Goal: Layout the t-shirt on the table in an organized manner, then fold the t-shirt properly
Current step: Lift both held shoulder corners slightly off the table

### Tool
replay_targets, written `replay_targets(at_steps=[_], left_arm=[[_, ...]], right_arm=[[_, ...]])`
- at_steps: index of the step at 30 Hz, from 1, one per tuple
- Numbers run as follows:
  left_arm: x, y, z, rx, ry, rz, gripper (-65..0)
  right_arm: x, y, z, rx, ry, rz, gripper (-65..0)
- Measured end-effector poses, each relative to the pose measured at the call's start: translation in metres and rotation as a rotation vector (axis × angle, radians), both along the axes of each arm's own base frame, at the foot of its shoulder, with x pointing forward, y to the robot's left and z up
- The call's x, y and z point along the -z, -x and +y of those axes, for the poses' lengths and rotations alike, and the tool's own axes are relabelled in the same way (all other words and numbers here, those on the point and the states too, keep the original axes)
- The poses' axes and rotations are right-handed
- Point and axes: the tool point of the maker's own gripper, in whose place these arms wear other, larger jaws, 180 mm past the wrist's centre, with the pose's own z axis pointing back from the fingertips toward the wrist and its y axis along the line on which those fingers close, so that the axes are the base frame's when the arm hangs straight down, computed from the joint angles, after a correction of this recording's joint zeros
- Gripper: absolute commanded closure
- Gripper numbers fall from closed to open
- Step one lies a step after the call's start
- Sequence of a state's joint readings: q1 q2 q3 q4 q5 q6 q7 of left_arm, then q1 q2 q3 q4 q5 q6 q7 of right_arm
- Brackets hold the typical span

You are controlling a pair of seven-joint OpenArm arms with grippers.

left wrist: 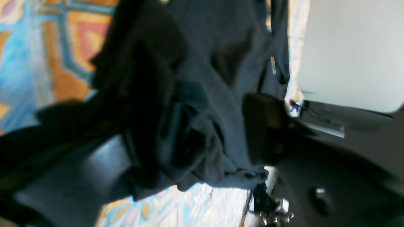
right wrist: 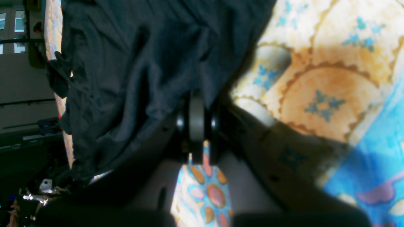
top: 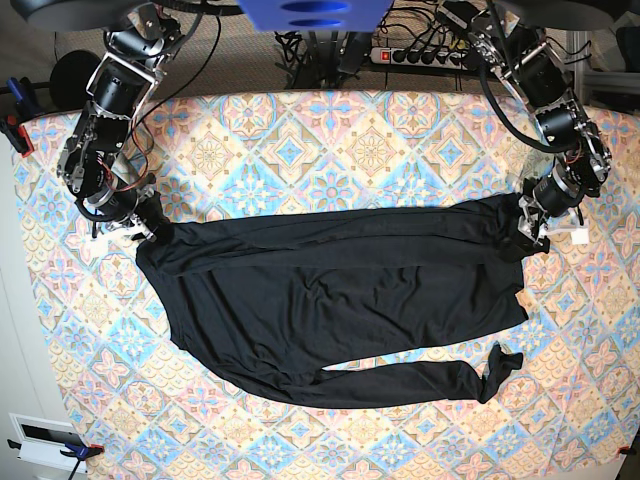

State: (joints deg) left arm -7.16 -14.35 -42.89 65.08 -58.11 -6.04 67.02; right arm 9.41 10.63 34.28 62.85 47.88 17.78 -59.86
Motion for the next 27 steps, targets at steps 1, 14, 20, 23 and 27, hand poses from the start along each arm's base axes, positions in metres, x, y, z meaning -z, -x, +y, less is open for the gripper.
replay_targets(at_steps=[1,14,20,23,27], left_arm=[[-0.001,0.001,-0.001,0.021,0.004,0.006,-50.4],[-0.012,0.029,0.021,-0.007,0.075,-0.025,-50.4],[0.003,0.054,0.022,-0.022,0.090,0.017,-50.4],[0.004,0.059,0.022,-0.018,0.092,0.028,-50.4],[0.005,0.062,0.022,-0.020,0.094,0.032,-50.4]], right_arm=[[0.000,0.000,0.000,0.000,0.000,0.000,0.0],[0.000,0.000,0.000,0.000,0.000,0.000,0.0],[0.000,0.000,0.000,0.001,0.001,-0.001,0.0],[0.000,0.000,0.000,0.001,0.000,-0.001,0.0],[0.000,0.000,0.000,0.002,0.001,-0.001,0.0]])
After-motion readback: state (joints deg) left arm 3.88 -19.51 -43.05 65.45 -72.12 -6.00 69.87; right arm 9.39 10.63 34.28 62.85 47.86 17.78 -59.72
